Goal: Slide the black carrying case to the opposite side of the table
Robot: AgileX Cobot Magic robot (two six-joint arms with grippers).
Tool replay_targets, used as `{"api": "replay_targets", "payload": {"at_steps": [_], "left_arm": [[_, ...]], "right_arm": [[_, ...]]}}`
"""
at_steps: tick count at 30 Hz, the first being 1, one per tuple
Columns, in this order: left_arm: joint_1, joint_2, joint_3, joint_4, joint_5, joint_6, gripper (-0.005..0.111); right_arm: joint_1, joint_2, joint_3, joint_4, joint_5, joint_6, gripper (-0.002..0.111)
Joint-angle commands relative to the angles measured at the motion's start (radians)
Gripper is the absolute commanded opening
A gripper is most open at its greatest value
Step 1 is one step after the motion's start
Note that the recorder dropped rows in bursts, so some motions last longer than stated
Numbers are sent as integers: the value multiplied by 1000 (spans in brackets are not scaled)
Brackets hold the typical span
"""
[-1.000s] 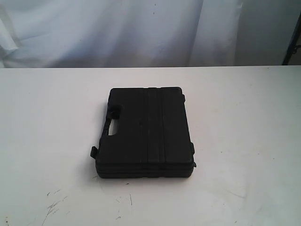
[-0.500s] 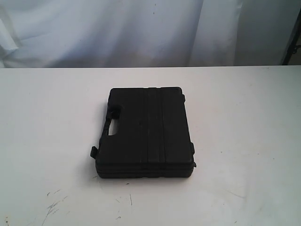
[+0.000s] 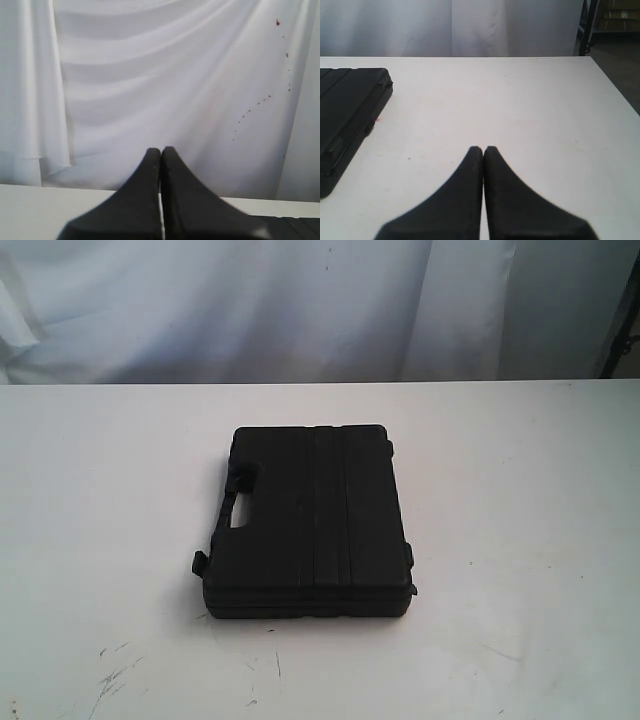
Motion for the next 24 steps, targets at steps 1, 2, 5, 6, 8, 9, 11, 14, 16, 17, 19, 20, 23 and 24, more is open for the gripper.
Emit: {"api": "replay_targets", "payload": {"at_steps": [1, 2, 5, 6, 8, 9, 11, 14, 16, 17, 19, 20, 23, 24], "left_arm": [[2, -5, -50, -62, 29, -11, 0], [2, -5, -69, -62, 40, -11, 0], [2, -2, -158, -65, 95, -56, 0], [2, 22, -192, -65, 118, -68, 0], [2, 82, -259, -65, 171, -78, 0], [2, 119, -297, -65, 201, -78, 0], [2, 203, -371, -63, 246, -78, 0], [2, 341, -486, -64, 338, -85, 0], [2, 434, -589, -66, 464, -85, 0], [2, 487, -642, -66, 535, -85, 0], [2, 583, -731, -80, 647, -80, 0], [2, 635, -775, -91, 699, -78, 0], [2, 780, -873, -107, 805, -64, 0], [2, 812, -897, -110, 828, -45, 0]], "right_arm": [[-7, -5, 4, 2, 0, -9, 0], [-7, -5, 4, 2, 0, -9, 0], [-7, -5, 4, 2, 0, -9, 0], [-7, -5, 4, 2, 0, -9, 0], [-7, -5, 4, 2, 0, -9, 0], [-7, -5, 4, 2, 0, -9, 0], [-7, -5, 4, 2, 0, -9, 0], [-7, -5, 4, 2, 0, -9, 0], [-7, -5, 4, 2, 0, -9, 0], [-7, -5, 4, 2, 0, -9, 0], [-7, -5, 4, 2, 0, -9, 0], [-7, -5, 4, 2, 0, -9, 0], [-7, -5, 4, 2, 0, -9, 0], [-7, -5, 4, 2, 0, -9, 0]]}}
